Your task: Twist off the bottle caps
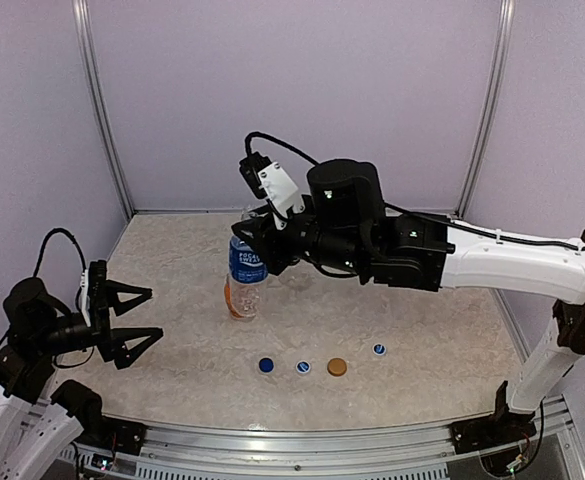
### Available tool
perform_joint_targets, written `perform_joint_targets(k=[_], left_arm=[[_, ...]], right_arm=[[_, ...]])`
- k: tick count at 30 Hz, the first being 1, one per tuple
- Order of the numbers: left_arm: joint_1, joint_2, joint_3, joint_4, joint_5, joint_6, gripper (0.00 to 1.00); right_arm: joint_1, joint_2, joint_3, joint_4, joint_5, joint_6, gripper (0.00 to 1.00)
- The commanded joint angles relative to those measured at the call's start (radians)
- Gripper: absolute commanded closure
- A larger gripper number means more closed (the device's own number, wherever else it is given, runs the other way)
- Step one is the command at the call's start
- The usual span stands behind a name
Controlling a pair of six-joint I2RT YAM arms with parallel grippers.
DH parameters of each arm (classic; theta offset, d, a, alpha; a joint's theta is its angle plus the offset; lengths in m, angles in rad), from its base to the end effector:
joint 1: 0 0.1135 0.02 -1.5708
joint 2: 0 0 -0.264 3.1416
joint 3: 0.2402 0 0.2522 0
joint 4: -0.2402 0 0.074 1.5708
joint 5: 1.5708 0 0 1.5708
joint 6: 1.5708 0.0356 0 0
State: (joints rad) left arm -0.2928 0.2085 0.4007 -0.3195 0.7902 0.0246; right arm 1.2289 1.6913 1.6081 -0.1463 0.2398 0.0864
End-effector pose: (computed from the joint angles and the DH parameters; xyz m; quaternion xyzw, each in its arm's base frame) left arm 0.0779 -0.0499 0.2613 0.3606 0.6439 -0.3679 0.5657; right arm 0.1443 0.3802 0.3903 -0.3580 0.6945 0.3030 0.5456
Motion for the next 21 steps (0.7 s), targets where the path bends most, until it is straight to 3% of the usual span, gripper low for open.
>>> perform_joint_targets(k=[1, 5, 9, 21], left_arm=[[0.01, -0.005, -0.011, 0.023, 0.003, -0.002, 0.01], [0.02, -0.005, -0.01, 0.021, 0.0, -0.003, 0.01], [0.036, -0.006, -0.011, 0.023, -0.008, -0.003, 0.01], [0.042, -0.003, -0.014, 0.023, -0.011, 0.001, 0.01]], right_arm=[[-0.081, -0.088, -0.214, 0.177, 0.204, 0.005, 1.0], [-0.16, -0.112, -0.385, 0.393, 0.186, -0.002, 1.0], [-0.203, -0.071, -0.429, 0.48, 0.164, -0.01, 1.0], [-0.212, 0.125, -0.331, 0.358, 0.144, -0.009, 1.0]])
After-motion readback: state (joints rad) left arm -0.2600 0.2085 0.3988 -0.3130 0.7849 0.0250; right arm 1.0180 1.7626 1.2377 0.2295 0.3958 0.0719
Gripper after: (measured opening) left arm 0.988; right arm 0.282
